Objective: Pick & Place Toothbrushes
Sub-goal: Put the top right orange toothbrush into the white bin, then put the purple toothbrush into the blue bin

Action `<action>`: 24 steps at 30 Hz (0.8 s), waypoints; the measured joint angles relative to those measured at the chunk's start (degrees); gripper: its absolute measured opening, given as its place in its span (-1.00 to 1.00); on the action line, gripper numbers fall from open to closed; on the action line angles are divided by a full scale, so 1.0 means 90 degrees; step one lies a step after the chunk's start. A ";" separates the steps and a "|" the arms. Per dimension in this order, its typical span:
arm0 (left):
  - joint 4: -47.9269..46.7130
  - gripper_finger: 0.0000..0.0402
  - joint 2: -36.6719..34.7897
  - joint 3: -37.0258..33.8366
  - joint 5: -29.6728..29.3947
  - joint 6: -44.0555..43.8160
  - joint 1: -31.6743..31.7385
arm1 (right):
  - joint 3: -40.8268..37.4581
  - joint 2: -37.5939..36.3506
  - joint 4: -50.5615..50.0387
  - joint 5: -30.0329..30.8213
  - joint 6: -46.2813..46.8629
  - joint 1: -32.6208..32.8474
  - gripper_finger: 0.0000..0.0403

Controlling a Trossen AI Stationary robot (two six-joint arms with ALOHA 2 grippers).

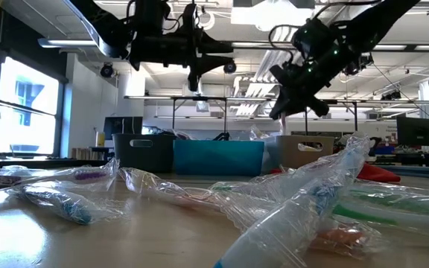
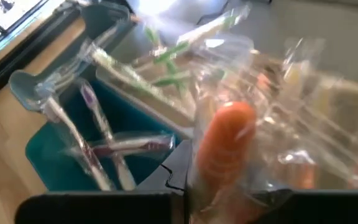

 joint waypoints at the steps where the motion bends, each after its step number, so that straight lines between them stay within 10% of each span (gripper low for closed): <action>1: 0.0002 -0.46 0.0000 0.0000 0.0000 0.0002 0.0000 | 0.0000 0.0077 -0.0003 -0.0131 0.0079 -0.0027 -0.83; 24: -0.0053 -0.46 0.0000 0.0000 -0.0299 0.0000 0.0000 | 0.0000 0.0361 -0.0024 0.1145 0.0170 -0.0132 -0.04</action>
